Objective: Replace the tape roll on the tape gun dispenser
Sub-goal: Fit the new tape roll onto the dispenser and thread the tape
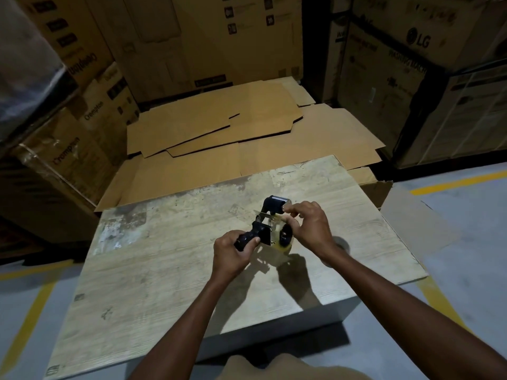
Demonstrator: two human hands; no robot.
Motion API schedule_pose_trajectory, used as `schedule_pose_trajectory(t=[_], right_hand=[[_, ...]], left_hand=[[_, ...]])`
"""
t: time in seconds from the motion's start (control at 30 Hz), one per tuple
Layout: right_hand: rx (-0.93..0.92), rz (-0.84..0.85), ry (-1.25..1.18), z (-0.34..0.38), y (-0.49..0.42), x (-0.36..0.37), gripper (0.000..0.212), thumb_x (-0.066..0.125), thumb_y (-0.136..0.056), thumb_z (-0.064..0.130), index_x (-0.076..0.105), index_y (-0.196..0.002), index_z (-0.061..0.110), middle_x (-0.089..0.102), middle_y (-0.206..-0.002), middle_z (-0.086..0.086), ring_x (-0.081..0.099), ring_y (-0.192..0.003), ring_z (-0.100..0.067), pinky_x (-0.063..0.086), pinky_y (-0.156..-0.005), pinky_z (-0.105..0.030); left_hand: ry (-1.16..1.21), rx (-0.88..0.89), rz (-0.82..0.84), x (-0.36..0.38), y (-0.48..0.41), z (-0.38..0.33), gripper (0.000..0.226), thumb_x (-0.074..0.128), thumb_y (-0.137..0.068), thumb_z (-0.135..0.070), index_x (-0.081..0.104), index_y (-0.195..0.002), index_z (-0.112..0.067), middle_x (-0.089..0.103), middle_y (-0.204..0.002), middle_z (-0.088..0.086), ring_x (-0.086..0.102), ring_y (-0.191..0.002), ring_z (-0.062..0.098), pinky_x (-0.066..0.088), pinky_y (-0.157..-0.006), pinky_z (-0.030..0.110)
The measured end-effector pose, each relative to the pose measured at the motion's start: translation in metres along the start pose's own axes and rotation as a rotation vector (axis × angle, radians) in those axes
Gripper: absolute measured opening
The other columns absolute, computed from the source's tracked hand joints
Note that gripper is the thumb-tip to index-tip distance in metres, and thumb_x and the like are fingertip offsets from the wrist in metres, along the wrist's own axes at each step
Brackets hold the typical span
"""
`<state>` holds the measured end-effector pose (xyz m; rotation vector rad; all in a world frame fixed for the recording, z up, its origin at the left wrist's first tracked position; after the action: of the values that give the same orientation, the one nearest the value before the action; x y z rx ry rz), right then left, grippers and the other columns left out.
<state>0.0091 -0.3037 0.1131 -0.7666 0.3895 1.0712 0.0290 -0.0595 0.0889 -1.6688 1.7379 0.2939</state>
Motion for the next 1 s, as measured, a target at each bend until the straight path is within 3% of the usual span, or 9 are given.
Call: schedule_pose_trajectory(t=[0.1, 0.23, 0.33, 0.6, 0.7, 0.77, 0.87, 1.0], right_hand=[[0.051, 0.017, 0.012, -0.018, -0.002, 0.007, 0.023, 0.082, -0.086, 0.03, 0.077, -0.107, 0.021, 0.069, -0.088, 0.004, 0.058, -0.087, -0.021, 0.038, -0.075, -0.031], [0.137, 0.029, 0.028, -0.032, -0.002, 0.02, 0.024, 0.082, -0.087, 0.03, 0.077, -0.108, 0.019, 0.071, -0.093, 0.003, 0.059, -0.089, -0.021, 0.04, -0.076, -0.031], [0.179, 0.023, 0.048, -0.036, 0.0, 0.031, 0.023, 0.08, -0.088, 0.028, 0.076, -0.109, 0.018, 0.072, -0.096, 0.001, 0.061, -0.09, -0.021, 0.044, -0.077, -0.032], [0.262, 0.074, 0.037, -0.036, 0.022, 0.071, 0.033, 0.08, -0.088, 0.019, 0.072, -0.119, 0.011, 0.071, -0.112, -0.01, 0.064, -0.094, -0.025, 0.054, -0.083, -0.04], [0.315, 0.083, 0.038, -0.04, 0.034, 0.083, 0.035, 0.08, -0.089, 0.018, 0.07, -0.122, 0.012, 0.069, -0.115, -0.012, 0.065, -0.097, -0.025, 0.056, -0.085, -0.043], [0.331, 0.102, 0.05, -0.041, 0.04, 0.088, 0.036, 0.08, -0.089, 0.019, 0.07, -0.122, 0.011, 0.068, -0.116, -0.012, 0.064, -0.099, -0.025, 0.056, -0.087, -0.046], [0.369, 0.147, 0.077, -0.048, 0.044, 0.094, 0.039, 0.079, -0.09, 0.024, 0.068, -0.125, 0.011, 0.067, -0.118, -0.012, 0.064, -0.103, -0.027, 0.054, -0.091, -0.047], [0.398, 0.246, 0.127, -0.051, 0.049, 0.1, 0.051, 0.077, -0.09, 0.038, 0.062, -0.133, 0.015, 0.063, -0.125, -0.012, 0.061, -0.114, -0.03, 0.051, -0.097, -0.05]], left_hand=[[0.143, -0.177, 0.051, 0.002, -0.008, 0.03, 0.019, 0.088, -0.084, -0.031, 0.077, -0.082, -0.016, 0.071, -0.071, -0.005, 0.065, -0.064, 0.008, 0.047, -0.056, 0.017], [0.364, -0.363, 0.129, 0.008, -0.014, 0.069, 0.015, 0.085, -0.087, -0.025, 0.078, -0.09, -0.012, 0.077, -0.076, 0.009, 0.075, -0.067, 0.023, 0.059, -0.06, 0.033], [0.468, -0.491, 0.171, 0.014, -0.014, 0.1, 0.016, 0.085, -0.088, -0.022, 0.079, -0.091, -0.009, 0.077, -0.075, 0.015, 0.073, -0.065, 0.029, 0.056, -0.057, 0.031], [0.753, -0.743, 0.362, 0.038, 0.003, 0.165, 0.033, 0.079, -0.093, -0.027, 0.077, -0.088, 0.005, 0.06, -0.061, 0.021, 0.048, -0.046, 0.022, 0.037, -0.049, 0.031], [0.706, -0.794, 0.36, 0.042, 0.004, 0.183, 0.037, 0.081, -0.09, -0.032, 0.078, -0.097, 0.004, 0.063, -0.067, 0.023, 0.049, -0.045, 0.022, 0.042, -0.047, 0.029], [0.617, -0.761, 0.367, 0.041, 0.001, 0.189, 0.035, 0.083, -0.087, -0.038, 0.079, -0.086, -0.003, 0.065, -0.069, 0.018, 0.053, -0.051, 0.021, 0.044, -0.052, 0.033], [0.337, -0.581, 0.43, 0.036, -0.008, 0.197, 0.046, 0.079, -0.086, -0.054, 0.073, -0.063, -0.015, 0.06, -0.059, 0.003, 0.053, -0.055, 0.014, 0.037, -0.057, 0.032], [0.031, -0.396, 0.348, 0.019, -0.017, 0.196, 0.05, 0.069, -0.078, -0.072, 0.075, -0.071, -0.022, 0.07, -0.069, -0.005, 0.066, -0.068, 0.009, 0.047, -0.062, 0.03]])
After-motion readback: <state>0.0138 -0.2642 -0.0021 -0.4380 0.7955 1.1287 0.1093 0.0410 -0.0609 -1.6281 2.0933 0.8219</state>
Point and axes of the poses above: each hand's wrist, its own y-axis away from the middle knuckle, its own x-axis out of the palm, z = x × y, the point moved 7 cm from there along -y, towards the middle knuckle
